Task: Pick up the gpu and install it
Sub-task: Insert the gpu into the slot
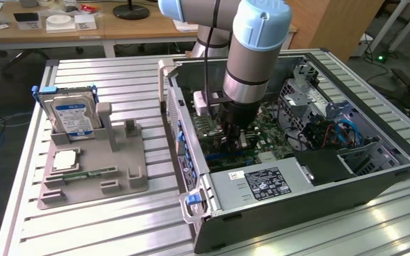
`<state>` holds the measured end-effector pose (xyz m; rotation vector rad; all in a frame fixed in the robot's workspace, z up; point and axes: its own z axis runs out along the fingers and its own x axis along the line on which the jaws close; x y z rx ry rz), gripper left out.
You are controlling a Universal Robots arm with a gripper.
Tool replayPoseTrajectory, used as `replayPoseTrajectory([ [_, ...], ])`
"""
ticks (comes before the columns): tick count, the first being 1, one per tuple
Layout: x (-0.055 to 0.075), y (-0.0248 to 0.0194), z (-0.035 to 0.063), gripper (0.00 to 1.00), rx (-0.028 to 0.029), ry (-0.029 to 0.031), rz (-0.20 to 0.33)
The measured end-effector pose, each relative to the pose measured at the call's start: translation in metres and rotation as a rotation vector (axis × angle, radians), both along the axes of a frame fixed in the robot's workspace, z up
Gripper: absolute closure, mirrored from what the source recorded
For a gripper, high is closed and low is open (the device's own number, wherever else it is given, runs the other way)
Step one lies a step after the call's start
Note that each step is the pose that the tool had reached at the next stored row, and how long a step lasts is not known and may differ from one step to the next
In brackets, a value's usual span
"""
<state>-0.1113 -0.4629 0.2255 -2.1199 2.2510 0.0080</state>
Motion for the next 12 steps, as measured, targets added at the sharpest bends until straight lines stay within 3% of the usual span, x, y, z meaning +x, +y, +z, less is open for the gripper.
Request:
replayPoseTrajectory([
  [12, 0.0, 0.0, -0.0024, 0.72, 0.0001, 0.0, 0.0],
])
